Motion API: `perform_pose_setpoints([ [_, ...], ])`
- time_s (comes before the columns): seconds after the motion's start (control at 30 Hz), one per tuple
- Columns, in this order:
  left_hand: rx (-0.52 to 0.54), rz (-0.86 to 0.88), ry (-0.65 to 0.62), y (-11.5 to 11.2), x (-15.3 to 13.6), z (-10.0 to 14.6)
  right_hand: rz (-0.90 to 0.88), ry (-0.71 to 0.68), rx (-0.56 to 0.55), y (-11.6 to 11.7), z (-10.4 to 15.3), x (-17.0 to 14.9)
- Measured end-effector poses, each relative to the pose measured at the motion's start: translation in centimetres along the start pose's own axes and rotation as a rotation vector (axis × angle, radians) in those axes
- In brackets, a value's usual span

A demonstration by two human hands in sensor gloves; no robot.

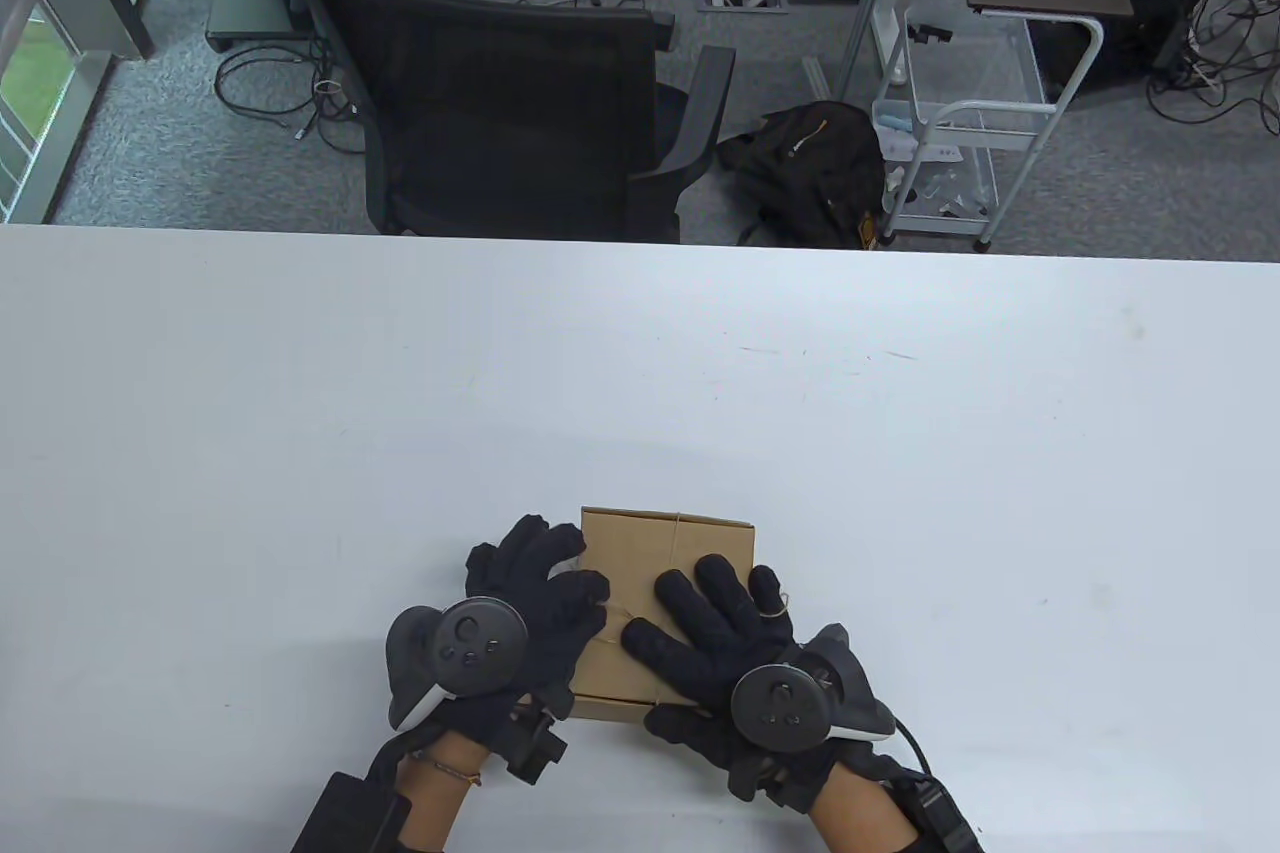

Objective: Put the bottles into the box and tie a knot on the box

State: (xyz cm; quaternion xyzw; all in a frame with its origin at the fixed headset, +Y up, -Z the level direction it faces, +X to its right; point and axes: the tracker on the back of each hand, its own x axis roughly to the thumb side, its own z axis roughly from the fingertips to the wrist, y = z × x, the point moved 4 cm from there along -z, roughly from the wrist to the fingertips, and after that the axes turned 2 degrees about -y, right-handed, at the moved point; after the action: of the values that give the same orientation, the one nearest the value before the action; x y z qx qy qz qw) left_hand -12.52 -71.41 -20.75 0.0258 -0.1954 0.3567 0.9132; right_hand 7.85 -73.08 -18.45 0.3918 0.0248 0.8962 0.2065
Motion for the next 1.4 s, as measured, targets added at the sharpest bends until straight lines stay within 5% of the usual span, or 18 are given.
perform_pose_setpoints([
  [0.1,-0.02,0.229,-0.027,0.9,0.1,0.1,-0.001,-0.014,-0.023,-0.3,0.1,-0.2],
  [0.3,-0.175,0.418,-0.048,2.2,-0.6,0.5,-0.042,-0.049,-0.062,-0.8,0.2,-1.0],
  [0.5,-0.077,0.794,0.017,3.7,-4.1,0.7,-0.052,-0.043,-0.064,-0.9,0.3,-1.4],
  [0.7,0.069,0.921,0.083,6.4,-8.4,1.8,-0.076,-0.025,-0.076,-1.3,0.7,-2.1],
  [0.87,0.301,0.992,0.253,8.2,-13.1,3.8,-0.079,-0.018,-0.084,-1.4,0.8,-2.3],
  [0.93,0.371,0.963,0.354,8.6,-14.3,4.7,-0.082,-0.017,-0.086,-1.4,0.8,-2.3],
  [1.03,0.534,0.494,0.558,10.9,-15.0,6.4,-0.08,-0.015,-0.085,-1.3,0.8,-2.2],
  [1.1,0.521,0.331,0.565,11.2,-14.5,6.2,-0.086,-0.015,-0.086,-1.3,0.8,-2.3],
  [1.23,0.309,0.131,0.595,9.1,-13.0,4.4,-0.091,-0.017,-0.09,-1.2,0.8,-2.2],
  [1.3,0.104,-0.038,0.617,7.2,-12.1,3.2,-0.08,-0.02,-0.088,-1.2,0.9,-2.0],
  [1.4,0.011,-0.244,0.527,5.3,-10.1,1.7,-0.076,-0.023,-0.094,-1.1,0.9,-1.9],
])
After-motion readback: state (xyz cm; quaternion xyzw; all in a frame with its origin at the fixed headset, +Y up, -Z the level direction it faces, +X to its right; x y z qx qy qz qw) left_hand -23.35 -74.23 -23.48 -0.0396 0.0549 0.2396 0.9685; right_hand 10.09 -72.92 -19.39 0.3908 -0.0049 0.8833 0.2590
